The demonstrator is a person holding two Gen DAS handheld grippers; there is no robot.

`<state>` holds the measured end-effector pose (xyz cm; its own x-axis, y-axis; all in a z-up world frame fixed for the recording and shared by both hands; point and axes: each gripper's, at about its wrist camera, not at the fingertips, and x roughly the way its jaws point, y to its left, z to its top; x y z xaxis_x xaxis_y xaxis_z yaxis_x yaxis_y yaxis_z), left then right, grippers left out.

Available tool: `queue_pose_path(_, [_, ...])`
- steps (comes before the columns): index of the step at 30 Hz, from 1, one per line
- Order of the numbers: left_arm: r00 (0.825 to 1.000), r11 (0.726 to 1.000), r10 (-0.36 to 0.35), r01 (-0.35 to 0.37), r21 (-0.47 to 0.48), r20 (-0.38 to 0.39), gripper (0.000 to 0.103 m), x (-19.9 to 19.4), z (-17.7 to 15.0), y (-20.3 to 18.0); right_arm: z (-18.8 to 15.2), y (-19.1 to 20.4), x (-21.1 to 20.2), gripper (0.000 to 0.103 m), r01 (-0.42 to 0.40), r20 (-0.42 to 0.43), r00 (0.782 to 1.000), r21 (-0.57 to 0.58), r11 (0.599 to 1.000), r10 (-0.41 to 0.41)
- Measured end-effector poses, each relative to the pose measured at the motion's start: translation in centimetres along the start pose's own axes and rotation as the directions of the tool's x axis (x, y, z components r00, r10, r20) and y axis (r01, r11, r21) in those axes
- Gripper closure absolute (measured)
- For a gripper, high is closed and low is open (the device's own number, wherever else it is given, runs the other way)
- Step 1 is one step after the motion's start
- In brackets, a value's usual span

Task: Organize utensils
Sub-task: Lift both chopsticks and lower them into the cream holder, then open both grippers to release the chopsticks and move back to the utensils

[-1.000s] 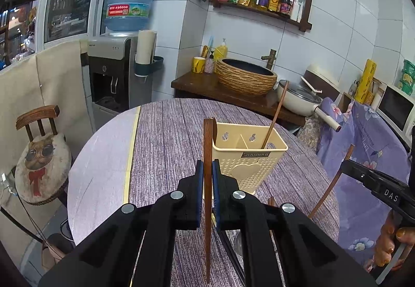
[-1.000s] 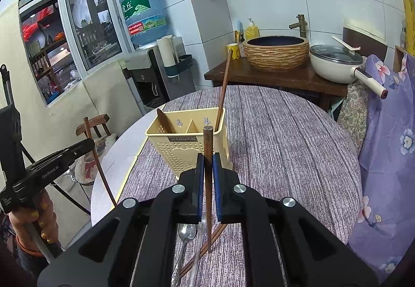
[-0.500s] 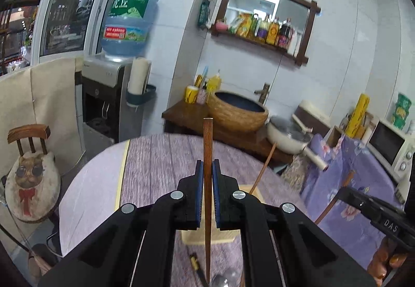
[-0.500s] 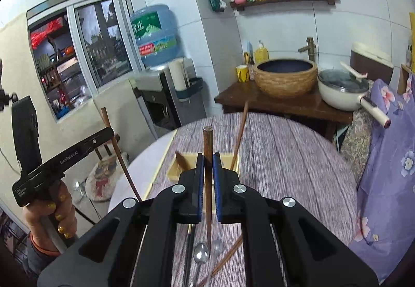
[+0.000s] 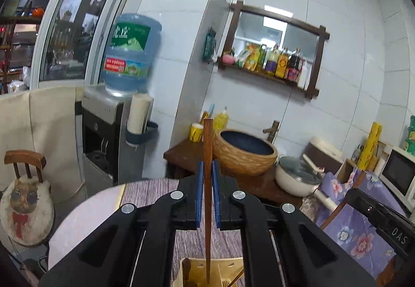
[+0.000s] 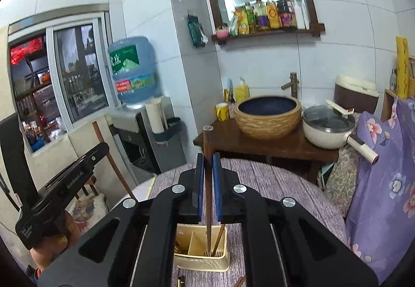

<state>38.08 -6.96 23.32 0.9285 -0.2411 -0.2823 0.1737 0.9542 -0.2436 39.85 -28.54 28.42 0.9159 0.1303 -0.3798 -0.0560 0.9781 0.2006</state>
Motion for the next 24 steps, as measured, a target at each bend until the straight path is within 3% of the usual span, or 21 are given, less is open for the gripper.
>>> queue_pose_path(11, [0.987, 1.000, 0.017, -0.014, 0.018, -0.160, 0.095, 3.8, -7.0, 1.1, -5.9, -0.3, 5.8, 0.095, 0.036, -0.134, 0.990, -0.012, 0.999, -0.037])
queue_pose_path(16, [0.977, 0.999, 0.028, -0.020, 0.038, -0.210, 0.095, 5.0, -8.7, 1.2, -7.3, -0.9, 6.9, 0.095, 0.053, -0.148, 0.988, -0.005, 0.999, -0.054])
queue_pose_path(24, [0.978, 0.998, 0.025, -0.012, 0.063, -0.207, 0.095, 4.6, -9.1, 0.9, -7.8, -1.3, 6.7, 0.095, 0.047, -0.140, 0.989, 0.004, 0.999, -0.046])
